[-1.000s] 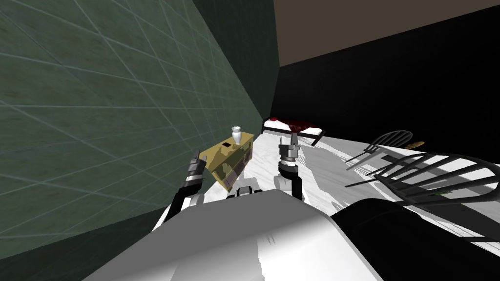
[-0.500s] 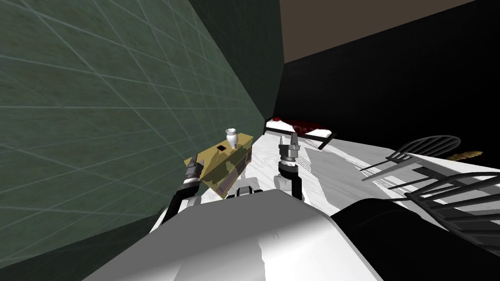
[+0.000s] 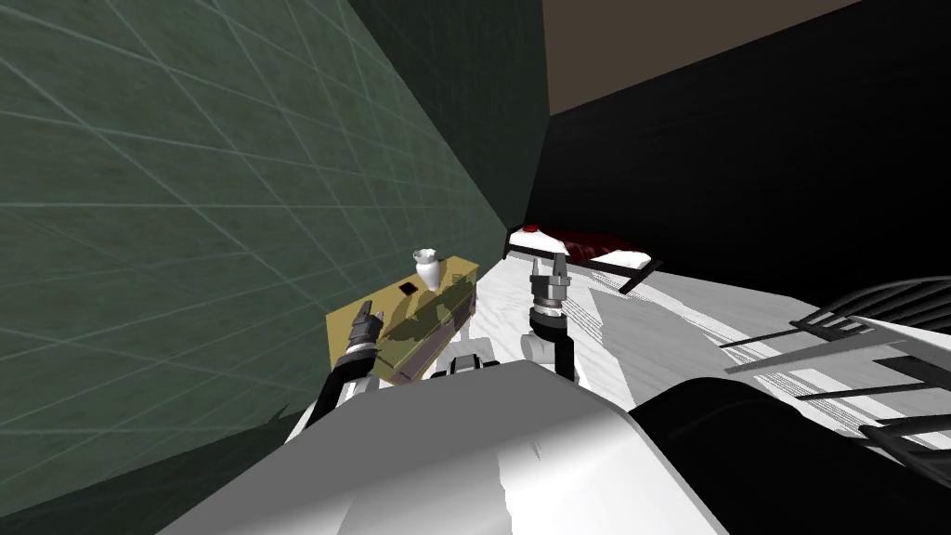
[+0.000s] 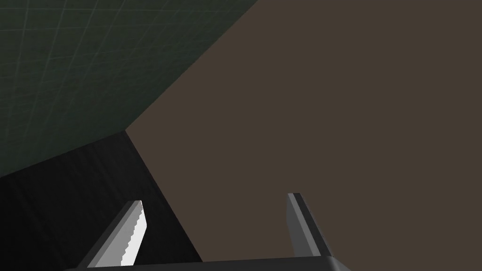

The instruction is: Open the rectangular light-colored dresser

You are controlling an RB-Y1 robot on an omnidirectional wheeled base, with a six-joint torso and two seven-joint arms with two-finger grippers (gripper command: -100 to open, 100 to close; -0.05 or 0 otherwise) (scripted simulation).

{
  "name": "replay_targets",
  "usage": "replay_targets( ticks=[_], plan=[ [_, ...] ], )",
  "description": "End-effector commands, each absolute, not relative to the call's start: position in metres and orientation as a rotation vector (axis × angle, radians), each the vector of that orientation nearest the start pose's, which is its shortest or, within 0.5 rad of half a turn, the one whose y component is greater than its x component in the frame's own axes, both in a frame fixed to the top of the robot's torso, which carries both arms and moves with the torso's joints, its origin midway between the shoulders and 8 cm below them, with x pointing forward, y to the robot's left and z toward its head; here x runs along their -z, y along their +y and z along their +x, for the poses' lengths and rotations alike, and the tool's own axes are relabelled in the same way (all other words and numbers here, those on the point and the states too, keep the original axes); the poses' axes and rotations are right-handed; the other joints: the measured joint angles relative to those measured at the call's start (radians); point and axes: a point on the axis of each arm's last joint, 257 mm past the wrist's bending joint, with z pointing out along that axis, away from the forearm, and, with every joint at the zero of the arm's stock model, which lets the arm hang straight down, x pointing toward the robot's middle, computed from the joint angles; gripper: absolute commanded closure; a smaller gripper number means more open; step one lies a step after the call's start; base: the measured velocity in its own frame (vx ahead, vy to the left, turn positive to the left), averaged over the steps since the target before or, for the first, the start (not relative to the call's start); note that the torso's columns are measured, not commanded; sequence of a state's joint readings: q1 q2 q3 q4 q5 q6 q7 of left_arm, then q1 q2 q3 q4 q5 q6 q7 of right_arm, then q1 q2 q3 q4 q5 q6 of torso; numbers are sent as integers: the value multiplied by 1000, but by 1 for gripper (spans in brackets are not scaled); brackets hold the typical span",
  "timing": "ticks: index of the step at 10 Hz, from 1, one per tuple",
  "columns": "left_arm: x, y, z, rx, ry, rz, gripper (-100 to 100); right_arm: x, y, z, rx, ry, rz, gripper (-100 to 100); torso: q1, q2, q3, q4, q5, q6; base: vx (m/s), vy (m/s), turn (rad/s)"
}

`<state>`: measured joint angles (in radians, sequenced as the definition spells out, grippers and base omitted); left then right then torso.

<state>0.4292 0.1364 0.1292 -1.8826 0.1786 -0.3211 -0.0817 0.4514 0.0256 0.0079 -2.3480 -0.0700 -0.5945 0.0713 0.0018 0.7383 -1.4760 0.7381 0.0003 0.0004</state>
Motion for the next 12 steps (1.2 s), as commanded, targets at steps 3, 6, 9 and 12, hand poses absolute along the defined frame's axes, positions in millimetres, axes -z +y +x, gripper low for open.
replay_targets(
  ticks=[3, 6, 9, 12],
  plan=[
    [216, 418, 399, 972, 936, -1174, -100, -84, -278, 311, -1341, 416, 532, 0, -4, -2, -1, -1, -1, 0, 193, -245, 136],
    [255, 447, 388, 914, 930, -1278, -100, -84, -278, 311, -1342, 416, 532, 0, -3, -1, 0, 0, -1, 0, 186, -298, 136],
    [281, 465, 379, 875, 922, -1348, -100, -84, -278, 311, -1342, 416, 532, 0, 4, -7, -3, -5, 8, 7, 136, -214, 102],
    [302, 480, 369, 841, 909, -1409, -100, -84, -278, 311, -1341, 416, 532, 0, 0, -11, -4, -10, 14, 9, 83, -140, 79]
  ],
)
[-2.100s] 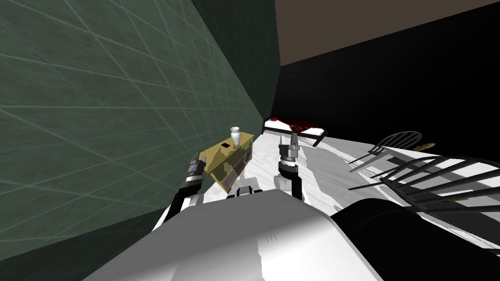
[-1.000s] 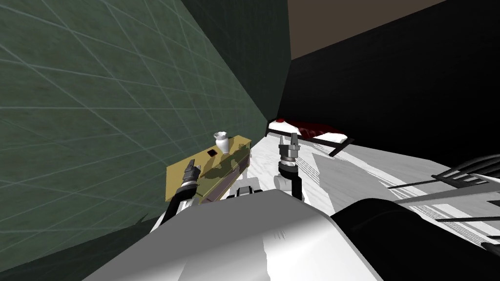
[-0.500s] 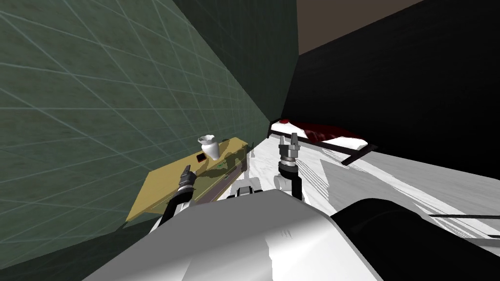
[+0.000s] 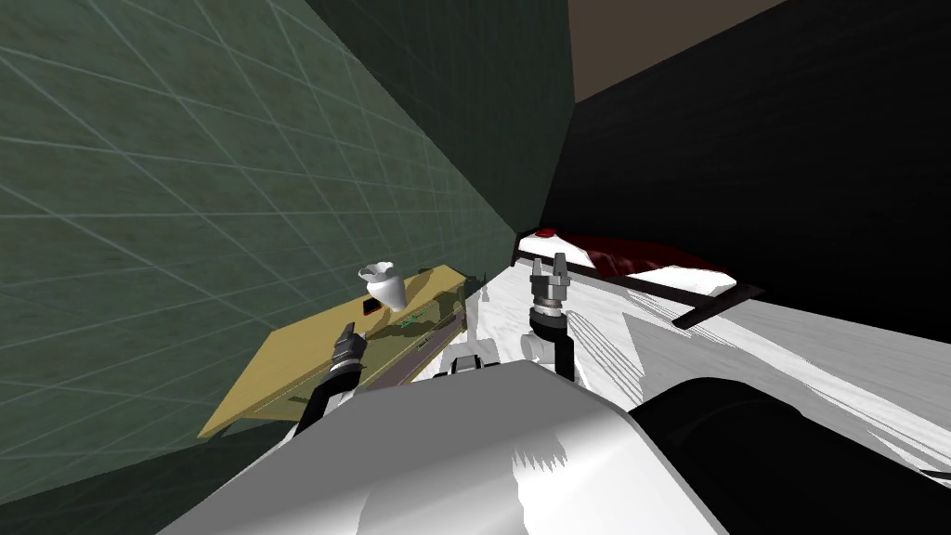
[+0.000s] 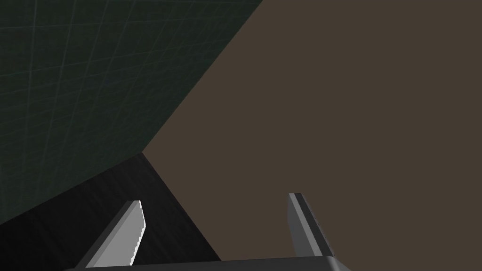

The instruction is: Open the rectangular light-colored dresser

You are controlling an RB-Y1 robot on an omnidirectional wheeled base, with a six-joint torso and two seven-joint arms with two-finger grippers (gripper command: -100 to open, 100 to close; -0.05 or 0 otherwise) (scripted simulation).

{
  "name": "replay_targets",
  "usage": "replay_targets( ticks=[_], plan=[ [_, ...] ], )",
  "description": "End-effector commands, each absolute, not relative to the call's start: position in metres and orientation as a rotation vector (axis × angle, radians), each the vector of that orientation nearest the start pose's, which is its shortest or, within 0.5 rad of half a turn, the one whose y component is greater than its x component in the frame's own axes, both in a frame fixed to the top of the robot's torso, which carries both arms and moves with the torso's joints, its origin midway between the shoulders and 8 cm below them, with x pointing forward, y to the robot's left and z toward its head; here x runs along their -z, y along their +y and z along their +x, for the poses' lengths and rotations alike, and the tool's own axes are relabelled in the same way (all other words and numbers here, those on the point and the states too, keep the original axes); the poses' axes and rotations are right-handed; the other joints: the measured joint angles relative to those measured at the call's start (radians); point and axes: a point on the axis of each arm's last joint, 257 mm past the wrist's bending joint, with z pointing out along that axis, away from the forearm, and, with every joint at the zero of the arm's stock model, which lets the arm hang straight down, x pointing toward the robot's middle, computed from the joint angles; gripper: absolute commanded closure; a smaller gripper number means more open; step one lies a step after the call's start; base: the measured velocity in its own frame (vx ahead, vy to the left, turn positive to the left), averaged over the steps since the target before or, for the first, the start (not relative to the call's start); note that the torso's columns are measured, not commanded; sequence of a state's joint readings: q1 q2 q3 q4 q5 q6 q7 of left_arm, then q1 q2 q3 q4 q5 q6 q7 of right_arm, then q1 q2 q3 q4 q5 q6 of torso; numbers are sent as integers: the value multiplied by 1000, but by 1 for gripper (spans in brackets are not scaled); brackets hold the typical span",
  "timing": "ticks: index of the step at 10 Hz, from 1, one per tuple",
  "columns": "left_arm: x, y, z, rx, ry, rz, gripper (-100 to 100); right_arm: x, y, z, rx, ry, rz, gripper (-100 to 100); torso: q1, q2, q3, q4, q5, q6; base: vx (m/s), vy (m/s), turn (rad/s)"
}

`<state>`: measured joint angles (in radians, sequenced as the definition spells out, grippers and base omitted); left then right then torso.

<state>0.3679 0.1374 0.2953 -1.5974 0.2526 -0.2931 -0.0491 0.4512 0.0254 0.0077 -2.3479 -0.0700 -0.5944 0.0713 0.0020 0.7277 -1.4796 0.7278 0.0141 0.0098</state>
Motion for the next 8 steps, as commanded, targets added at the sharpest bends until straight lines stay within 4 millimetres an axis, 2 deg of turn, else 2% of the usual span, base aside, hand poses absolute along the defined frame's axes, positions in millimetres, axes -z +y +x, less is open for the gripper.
replay_targets(
  ticks=[1, 3, 4, 5, 8],
  plan=[
    [305, 480, 369, 838, 911, -1414, -100, -84, -278, 311, -1341, 416, 532, 0, -5, -3, -2, -2, -1, -1, 102, -170, 78],
    [326, 494, 358, 805, 899, -1471, -100, -84, -278, 311, -1342, 416, 532, 0, -4, -1, -1, 0, 0, 2, 83, -213, 87],
    [326, 494, 358, 804, 899, -1472, -100, -84, -278, 311, -1342, 416, 532, 0, -5, -1, 0, 0, -1, 0, 71, -167, 31],
    [335, 501, 352, 788, 894, -1498, -100, -84, -278, 311, -1342, 416, 532, 0, 1, 1, 0, 2, -2, 0, 80, -162, -3],
    [357, 517, 338, 748, 878, -1559, -100, -84, -278, 311, -1341, 416, 532, 0, -4, 10, 3, 10, -14, -10, 118, -194, 81]
  ],
)
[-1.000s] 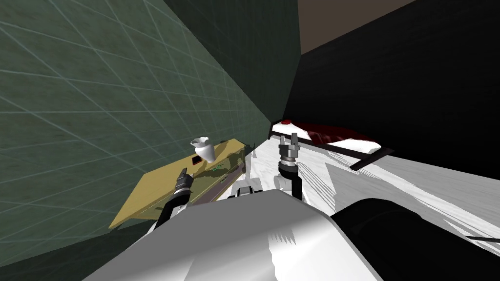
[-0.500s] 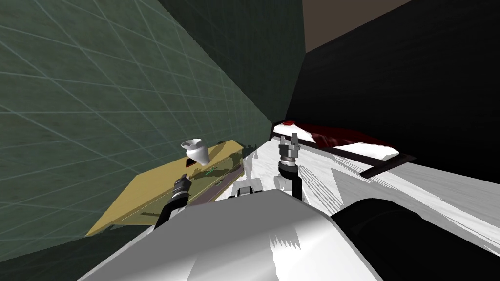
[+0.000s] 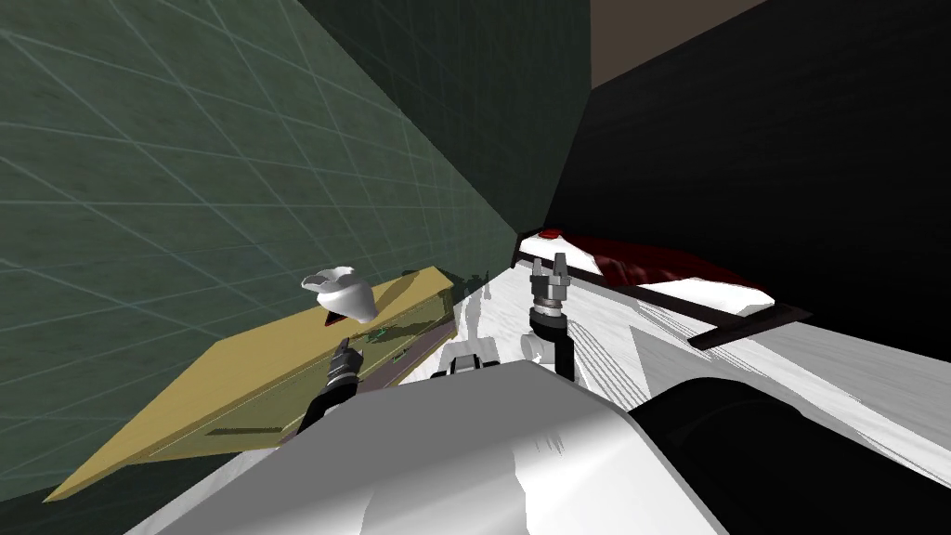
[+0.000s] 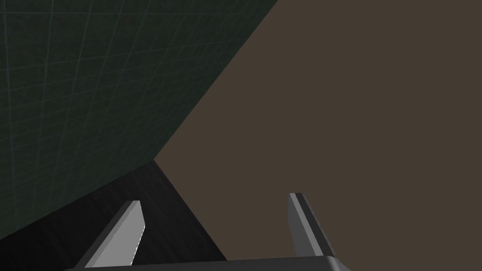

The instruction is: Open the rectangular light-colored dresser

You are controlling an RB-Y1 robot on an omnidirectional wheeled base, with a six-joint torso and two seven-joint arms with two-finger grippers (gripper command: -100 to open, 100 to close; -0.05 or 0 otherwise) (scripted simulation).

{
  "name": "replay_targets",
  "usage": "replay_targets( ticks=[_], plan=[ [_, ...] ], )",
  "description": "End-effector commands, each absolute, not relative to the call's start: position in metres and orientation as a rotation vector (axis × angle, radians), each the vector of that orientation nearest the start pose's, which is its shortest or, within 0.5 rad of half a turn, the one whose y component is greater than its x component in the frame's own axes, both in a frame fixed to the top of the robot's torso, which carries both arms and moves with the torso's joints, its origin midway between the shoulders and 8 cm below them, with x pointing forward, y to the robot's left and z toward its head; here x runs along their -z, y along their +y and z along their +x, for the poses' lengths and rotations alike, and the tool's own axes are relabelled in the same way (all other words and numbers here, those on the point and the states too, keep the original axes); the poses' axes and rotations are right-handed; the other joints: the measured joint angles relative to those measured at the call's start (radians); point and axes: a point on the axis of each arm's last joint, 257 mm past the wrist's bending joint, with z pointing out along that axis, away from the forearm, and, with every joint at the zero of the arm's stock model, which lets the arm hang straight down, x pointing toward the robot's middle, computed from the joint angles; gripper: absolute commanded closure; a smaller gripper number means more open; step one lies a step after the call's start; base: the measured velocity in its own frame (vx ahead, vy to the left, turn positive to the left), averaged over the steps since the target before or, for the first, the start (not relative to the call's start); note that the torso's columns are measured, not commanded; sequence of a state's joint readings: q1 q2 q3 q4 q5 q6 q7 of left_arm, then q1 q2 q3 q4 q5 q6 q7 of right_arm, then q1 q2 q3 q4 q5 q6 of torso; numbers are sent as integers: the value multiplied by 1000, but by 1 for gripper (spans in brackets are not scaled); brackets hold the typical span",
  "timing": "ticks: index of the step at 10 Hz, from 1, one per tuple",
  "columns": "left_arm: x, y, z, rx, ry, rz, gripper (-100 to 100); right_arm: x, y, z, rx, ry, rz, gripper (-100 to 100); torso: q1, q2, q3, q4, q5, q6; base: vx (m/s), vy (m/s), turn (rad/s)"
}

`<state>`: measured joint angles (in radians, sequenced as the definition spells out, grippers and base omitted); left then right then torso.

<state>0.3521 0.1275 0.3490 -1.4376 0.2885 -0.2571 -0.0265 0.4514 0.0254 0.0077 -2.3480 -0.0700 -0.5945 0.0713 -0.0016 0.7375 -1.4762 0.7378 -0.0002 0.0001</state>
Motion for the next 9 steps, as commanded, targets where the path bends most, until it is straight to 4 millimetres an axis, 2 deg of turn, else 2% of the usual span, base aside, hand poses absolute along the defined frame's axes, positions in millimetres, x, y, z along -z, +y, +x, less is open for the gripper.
replay_targets(
  ticks=[1, 4, 6, 7, 9],
  plan=[
    [362, 521, 335, 737, 874, -1574, -100, -84, -278, 311, -1342, 416, 532, 0, -2, 0, 0, 0, -1, 0, 109, -215, 78],
    [374, 533, 325, 709, 864, -1607, -100, -84, -278, 311, -1342, 416, 532, 0, 4, 3, 2, 1, 1, 0, 66, -151, 62],
    [372, 530, 327, 713, 866, -1603, -100, -84, -278, 311, -1342, 416, 531, 0, 6, 3, 2, 1, 1, 0, 9, -38, 6],
    [372, 530, 327, 714, 866, -1603, 100, -84, -278, 311, -1341, 416, 531, 0, 7, 2, 1, 1, 2, 0, 1, -5, 0],
    [369, 531, 325, 713, 869, -1600, 100, -84, -278, 311, -1342, 416, 531, 0, -1, 4, 2, 1, 0, 0, -99, -80, 8]
  ],
)
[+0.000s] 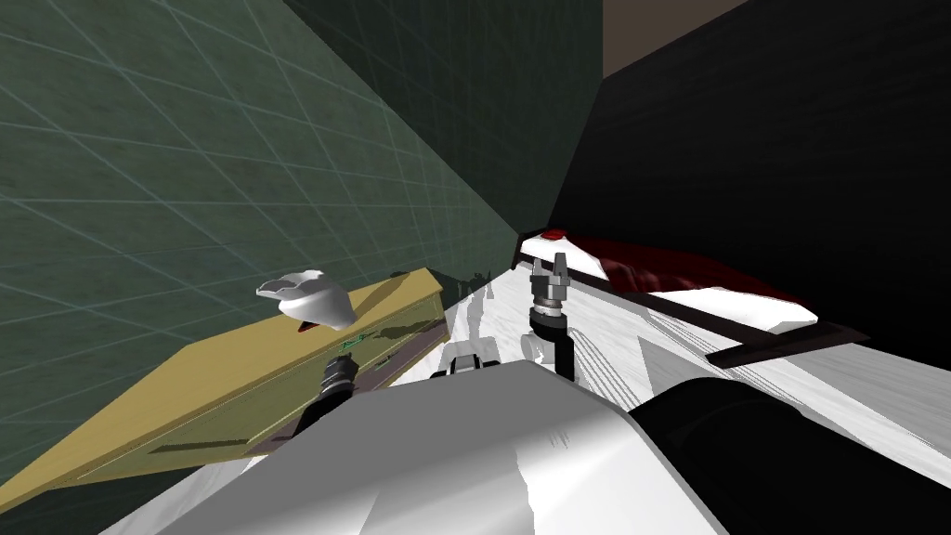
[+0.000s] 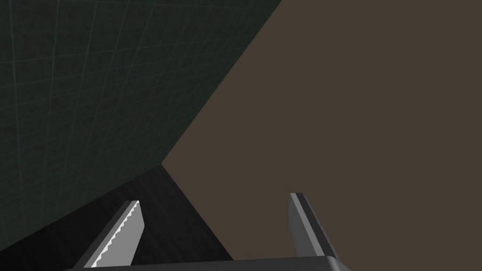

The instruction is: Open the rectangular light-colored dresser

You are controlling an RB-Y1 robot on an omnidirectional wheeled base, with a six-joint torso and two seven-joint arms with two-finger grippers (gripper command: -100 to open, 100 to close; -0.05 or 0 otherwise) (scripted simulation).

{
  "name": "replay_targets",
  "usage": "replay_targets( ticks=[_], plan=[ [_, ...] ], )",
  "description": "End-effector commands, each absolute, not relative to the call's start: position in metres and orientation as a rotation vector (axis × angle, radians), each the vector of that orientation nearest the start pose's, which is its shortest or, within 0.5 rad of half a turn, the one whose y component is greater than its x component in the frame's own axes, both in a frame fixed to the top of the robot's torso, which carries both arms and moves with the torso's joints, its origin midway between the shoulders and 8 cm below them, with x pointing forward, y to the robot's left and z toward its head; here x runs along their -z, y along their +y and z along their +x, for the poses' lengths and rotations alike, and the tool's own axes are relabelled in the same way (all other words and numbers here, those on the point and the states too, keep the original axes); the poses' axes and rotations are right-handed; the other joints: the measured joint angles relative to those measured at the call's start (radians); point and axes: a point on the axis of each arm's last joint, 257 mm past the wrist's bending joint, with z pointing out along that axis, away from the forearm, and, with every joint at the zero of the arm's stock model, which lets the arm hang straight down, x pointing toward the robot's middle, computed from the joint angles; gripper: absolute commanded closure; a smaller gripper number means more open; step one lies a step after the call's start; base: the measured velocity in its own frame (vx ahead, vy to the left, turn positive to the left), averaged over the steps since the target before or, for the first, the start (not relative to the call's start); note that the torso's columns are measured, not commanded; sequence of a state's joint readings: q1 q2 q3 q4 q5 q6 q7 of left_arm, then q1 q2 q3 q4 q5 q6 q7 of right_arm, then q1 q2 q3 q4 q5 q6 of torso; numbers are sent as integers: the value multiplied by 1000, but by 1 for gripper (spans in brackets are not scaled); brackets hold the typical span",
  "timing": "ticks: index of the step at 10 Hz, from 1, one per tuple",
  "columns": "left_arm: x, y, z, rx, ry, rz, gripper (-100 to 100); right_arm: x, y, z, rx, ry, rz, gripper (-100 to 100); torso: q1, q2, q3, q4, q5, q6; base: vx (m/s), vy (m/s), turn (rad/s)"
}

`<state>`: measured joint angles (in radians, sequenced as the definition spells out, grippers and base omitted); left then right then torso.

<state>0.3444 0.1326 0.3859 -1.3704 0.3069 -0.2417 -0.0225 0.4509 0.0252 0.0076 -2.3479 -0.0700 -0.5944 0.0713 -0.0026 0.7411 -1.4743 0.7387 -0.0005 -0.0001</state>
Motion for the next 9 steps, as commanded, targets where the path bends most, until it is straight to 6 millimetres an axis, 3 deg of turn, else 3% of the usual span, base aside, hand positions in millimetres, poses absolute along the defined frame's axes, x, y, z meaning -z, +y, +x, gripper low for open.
replay_targets(
  ticks=[1, 4, 5, 9],
  plan=[
    [367, 531, 323, 712, 870, -1599, 100, -84, -278, 311, -1342, 416, 531, 0, -2, 2, 2, 1, -1, 0, -148, -106, 7],
    [365, 531, 322, 712, 872, -1597, 100, -84, -278, 311, -1342, 416, 531, 0, 2, -4, -2, -1, 0, 0, -114, -113, 8],
    [362, 536, 323, 707, 874, -1597, -100, -84, -278, 311, -1342, 416, 531, 0, 7, -8, -5, -2, 2, 0, 117, -18, -29],
    [358, 541, 325, 702, 875, -1595, -100, -84, -278, 311, -1341, 416, 531, 0, 4, -4, -2, -1, 1, 0, 167, 22, -16]
  ],
)
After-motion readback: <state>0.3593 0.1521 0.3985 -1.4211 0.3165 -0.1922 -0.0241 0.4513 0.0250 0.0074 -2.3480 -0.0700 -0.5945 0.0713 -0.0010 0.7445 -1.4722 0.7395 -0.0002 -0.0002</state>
